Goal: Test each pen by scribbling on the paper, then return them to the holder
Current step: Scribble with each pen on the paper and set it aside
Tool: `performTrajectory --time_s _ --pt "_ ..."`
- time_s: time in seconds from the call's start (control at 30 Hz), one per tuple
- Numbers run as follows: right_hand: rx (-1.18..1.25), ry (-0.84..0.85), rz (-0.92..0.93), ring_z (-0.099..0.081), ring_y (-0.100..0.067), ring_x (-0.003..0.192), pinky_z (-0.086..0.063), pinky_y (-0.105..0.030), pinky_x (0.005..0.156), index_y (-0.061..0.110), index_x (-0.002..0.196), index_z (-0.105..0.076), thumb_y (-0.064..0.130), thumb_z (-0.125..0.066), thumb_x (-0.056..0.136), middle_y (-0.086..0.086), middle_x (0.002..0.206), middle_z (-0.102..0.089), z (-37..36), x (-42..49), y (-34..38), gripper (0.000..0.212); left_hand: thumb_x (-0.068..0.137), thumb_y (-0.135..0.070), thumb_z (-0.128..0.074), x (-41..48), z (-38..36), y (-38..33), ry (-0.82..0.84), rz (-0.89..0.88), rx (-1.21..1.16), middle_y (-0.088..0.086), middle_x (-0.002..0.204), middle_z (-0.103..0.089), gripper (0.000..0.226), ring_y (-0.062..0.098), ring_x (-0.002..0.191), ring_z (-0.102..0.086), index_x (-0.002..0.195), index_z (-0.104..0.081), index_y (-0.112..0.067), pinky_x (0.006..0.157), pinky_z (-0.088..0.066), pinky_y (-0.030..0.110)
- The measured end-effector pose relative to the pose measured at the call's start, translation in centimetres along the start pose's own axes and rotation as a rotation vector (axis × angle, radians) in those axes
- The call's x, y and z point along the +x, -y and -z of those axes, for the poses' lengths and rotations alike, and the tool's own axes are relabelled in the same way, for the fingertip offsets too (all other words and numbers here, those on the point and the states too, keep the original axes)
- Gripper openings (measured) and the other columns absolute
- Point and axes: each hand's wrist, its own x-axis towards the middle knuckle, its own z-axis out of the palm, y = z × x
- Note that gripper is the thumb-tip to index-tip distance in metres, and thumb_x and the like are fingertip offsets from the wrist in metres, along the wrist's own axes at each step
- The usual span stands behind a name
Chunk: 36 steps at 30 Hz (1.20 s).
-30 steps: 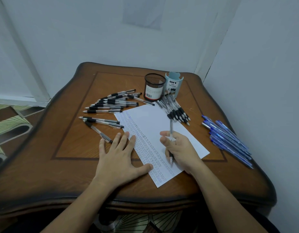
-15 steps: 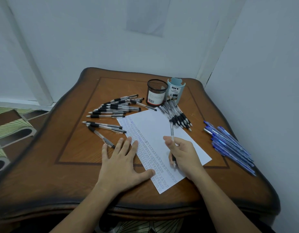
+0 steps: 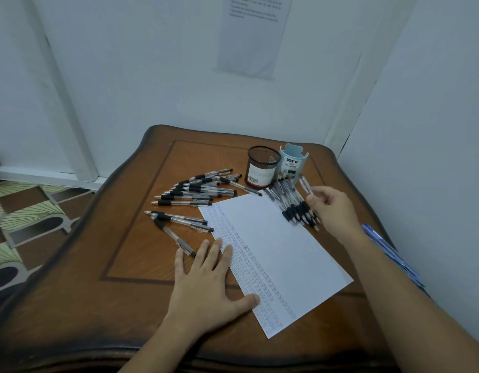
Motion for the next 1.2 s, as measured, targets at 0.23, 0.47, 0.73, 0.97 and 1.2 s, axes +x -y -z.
performTrajectory --time_s 0.23,0.47,0.73,0.97,1.2 --pt "-0.045 -0.029 -0.229 -0.057 -0.025 0.106 -0.045 -0.038 0.088 0.013 0.106 -0.069 0.024 -0.064 0.097 -0.005 0.116 -0.064 -1.0 5.4 -2.2 0.015 0.067 -0.099 -0.013 0.2 -0.3 0.0 -0.001 0.004 -0.007 -0.013 0.160 0.023 0.109 0.012 0.146 0.026 0.154 0.012 -0.038 0.111 0.022 0.058" --pt "-0.112 0.047 -0.256 -0.062 -0.039 0.092 -0.050 -0.042 0.081 -0.006 0.110 -0.069 0.032 -0.048 0.105 -0.025 0.102 -0.069 -2.7 6.1 -1.9 0.044 0.068 -0.099 -0.014 0.1 -0.2 0.1 -0.011 -0.004 -0.029 -0.014 0.159 0.024 0.107 0.011 0.146 0.027 0.153 0.013 -0.041 0.110 0.024 0.057" --pt "-0.060 0.024 -0.301 -0.057 -0.048 0.112 -0.047 -0.048 0.095 -0.010 0.113 -0.066 0.027 -0.044 0.107 -0.034 0.118 -0.061 -1.0 4.9 -1.1 0.044 0.069 -0.098 -0.013 -0.1 0.0 0.0 -0.014 -0.004 -0.011 -0.013 0.161 0.022 0.108 0.012 0.147 0.025 0.154 0.011 -0.038 0.111 0.022 0.058" --pt "-0.285 0.044 0.254 -0.055 -0.019 0.100 -0.040 -0.028 0.087 0.008 0.109 -0.074 0.012 -0.055 0.099 -0.006 0.110 -0.066 -4.6 3.8 2.4 0.022 0.069 -0.097 -0.015 -0.1 -0.1 -0.1 -0.022 0.007 -0.027 -0.012 0.162 0.020 0.109 0.012 0.147 0.024 0.155 0.008 -0.036 0.111 0.022 0.057" --pt "-0.478 0.309 0.210 -0.057 -0.037 0.114 -0.048 -0.038 0.089 -0.001 0.123 -0.062 -0.005 -0.045 0.094 -0.021 0.119 -0.064 -12.0 4.7 4.9 0.033 0.068 -0.098 -0.015 0.0 0.0 0.1 -0.021 0.003 -0.028 -0.012 0.162 0.017 0.110 0.012 0.148 0.022 0.156 0.006 -0.036 0.113 0.020 0.058"
